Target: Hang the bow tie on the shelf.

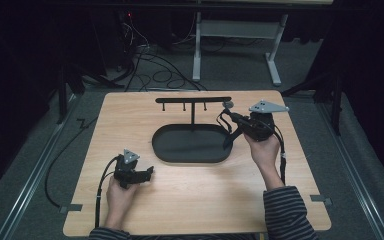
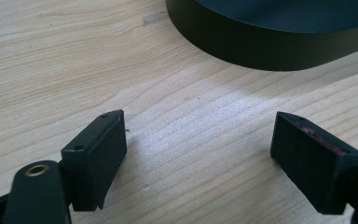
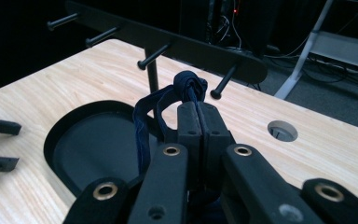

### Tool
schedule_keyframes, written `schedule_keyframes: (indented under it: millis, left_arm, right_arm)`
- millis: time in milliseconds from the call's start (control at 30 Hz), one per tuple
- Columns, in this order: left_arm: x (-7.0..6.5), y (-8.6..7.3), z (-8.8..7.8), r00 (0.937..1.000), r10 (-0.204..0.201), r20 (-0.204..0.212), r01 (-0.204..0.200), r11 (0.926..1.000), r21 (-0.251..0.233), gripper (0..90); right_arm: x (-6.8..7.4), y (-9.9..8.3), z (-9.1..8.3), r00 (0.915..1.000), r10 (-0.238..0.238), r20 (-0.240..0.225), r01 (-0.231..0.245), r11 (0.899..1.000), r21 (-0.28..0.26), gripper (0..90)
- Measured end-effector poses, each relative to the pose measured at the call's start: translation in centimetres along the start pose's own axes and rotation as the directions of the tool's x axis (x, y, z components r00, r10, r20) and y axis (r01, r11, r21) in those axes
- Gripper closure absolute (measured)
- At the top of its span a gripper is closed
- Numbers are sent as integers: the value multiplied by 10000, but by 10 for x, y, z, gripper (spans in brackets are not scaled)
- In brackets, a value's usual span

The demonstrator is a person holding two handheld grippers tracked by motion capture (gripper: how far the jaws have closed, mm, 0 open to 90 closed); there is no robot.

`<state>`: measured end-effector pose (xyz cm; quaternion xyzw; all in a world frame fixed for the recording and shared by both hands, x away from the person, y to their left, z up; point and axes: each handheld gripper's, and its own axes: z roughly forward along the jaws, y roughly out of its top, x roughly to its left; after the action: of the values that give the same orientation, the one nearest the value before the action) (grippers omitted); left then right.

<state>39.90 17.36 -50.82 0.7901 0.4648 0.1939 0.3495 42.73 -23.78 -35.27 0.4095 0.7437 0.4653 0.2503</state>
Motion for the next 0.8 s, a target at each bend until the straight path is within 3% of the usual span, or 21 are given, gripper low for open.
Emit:
schedule_keyframes:
  millis: [800]
  left_arm:
    - [0,0,0,10000,4,0,-4,10000,17,187]
  right_arm:
    - [-13,10,20,9977,286,616,-284,9996,-48,900]
